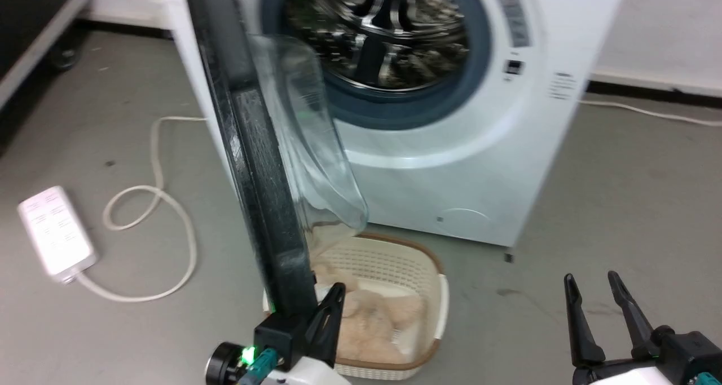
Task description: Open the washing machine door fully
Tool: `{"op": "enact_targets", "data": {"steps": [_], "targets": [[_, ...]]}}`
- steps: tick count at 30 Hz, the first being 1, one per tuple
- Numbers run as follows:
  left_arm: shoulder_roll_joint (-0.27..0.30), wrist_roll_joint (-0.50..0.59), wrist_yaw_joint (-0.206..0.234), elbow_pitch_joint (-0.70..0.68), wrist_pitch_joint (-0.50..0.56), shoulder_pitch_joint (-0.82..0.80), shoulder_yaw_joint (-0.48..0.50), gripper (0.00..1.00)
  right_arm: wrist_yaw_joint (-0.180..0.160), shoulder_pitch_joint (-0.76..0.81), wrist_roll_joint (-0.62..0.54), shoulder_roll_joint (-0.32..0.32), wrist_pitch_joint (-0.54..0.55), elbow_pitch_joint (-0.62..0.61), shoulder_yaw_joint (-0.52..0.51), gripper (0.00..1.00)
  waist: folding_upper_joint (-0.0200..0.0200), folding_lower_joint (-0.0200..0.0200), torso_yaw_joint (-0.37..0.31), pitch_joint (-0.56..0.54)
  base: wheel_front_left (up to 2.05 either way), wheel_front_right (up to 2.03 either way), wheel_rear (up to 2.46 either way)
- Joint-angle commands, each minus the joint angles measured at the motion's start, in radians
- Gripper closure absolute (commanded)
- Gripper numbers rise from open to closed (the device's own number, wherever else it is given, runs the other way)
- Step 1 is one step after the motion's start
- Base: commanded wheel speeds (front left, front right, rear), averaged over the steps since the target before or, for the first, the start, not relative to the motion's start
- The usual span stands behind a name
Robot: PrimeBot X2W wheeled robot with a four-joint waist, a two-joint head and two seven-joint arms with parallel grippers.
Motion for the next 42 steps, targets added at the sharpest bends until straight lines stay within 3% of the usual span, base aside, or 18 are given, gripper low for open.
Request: {"op": "enact_targets", "data": {"steps": [1,10,13,18,28,31,37,42], "targets": [[0.017,-0.006,0.014,-0.005,-0.010,0.017,0.019,1.00,0.001,0.006,0.000,0.003,0.001,0.003,0.004,0.00,0.0000,0.0000,0.072,-0.013,0.00,0.00,0.00],[0.061,-0.035,0.058,-0.064,-0.025,0.036,0.105,1.00,0.001,0.007,-0.004,0.003,0.006,0.002,0.020,0.00,0.0000,0.0000,0.215,-0.001,0.00,0.00,0.00],[0.116,-0.068,0.075,-0.082,-0.018,0.019,0.195,1.00,0.001,-0.014,-0.021,0.003,0.020,-0.008,0.039,0.00,0.0000,0.0000,0.241,0.042,0.00,0.00,0.00],[0.199,-0.110,0.072,-0.058,-0.019,-0.026,0.305,1.00,0.001,-0.046,-0.052,0.003,0.047,-0.035,0.051,0.00,0.0000,0.0000,0.233,0.123,0.00,0.00,0.00],[0.355,-0.200,0.012,0.098,-0.007,-0.174,0.460,1.00,0.001,-0.092,-0.099,-0.003,0.081,-0.087,0.044,0.00,0.0000,0.0000,0.186,0.261,0.00,0.00,0.00],[0.404,-0.238,-0.014,0.202,-0.033,-0.261,0.512,1.00,0.001,-0.101,-0.104,-0.015,0.090,-0.105,0.029,0.00,0.0000,0.0000,0.178,0.300,0.00,0.00,0.00],[0.453,-0.255,-0.035,0.340,-0.078,-0.340,0.547,1.00,0.001,-0.117,-0.102,-0.021,0.072,-0.112,0.014,0.00,0.0000,0.0000,0.164,0.308,0.00,0.00,0.00],[0.457,-0.244,-0.057,0.378,-0.141,-0.350,0.542,1.00,0.001,-0.122,-0.111,-0.020,0.044,-0.106,0.012,0.00,0.0000,0.0000,0.152,0.273,0.00,0.00,0.00]]}}
